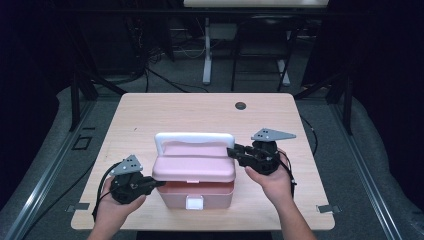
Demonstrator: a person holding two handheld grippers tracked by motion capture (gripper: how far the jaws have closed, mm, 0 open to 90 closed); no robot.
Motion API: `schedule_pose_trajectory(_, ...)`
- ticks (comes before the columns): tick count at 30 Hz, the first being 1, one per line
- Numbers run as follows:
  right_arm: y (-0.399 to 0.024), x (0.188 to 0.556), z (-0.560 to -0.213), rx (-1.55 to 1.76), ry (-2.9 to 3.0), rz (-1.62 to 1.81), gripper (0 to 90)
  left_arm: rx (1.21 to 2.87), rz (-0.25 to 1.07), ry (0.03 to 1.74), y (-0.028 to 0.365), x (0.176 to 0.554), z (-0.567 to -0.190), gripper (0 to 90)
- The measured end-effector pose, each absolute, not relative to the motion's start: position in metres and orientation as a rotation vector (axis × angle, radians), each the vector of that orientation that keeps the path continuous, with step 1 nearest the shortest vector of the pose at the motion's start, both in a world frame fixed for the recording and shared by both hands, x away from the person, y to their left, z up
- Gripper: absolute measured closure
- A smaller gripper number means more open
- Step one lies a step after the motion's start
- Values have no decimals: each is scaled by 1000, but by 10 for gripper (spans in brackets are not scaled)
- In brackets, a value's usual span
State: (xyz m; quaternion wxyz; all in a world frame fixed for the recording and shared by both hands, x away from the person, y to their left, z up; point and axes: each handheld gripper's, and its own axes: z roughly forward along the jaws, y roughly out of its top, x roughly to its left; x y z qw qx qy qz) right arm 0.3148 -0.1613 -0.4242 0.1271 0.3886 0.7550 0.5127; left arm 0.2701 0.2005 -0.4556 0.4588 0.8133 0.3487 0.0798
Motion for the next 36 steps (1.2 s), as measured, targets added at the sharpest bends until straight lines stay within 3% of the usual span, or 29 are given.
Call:
schedule_pose_trajectory(15,-181,306,-414,1156,2140,1506,711,1985,200,856,200,271,-450,899)
schedule_pose_trajectory(24,-187,302,-412,1157,2127,1490,777,1975,215,855,199,273,-443,900)
schedule_pose_trajectory(29,-188,300,-416,1183,2092,1462,857,1987,221,850,199,275,-438,899)
schedule_pose_trajectory(36,-189,290,-445,1222,2130,1391,900,1989,227,846,199,279,-431,900)
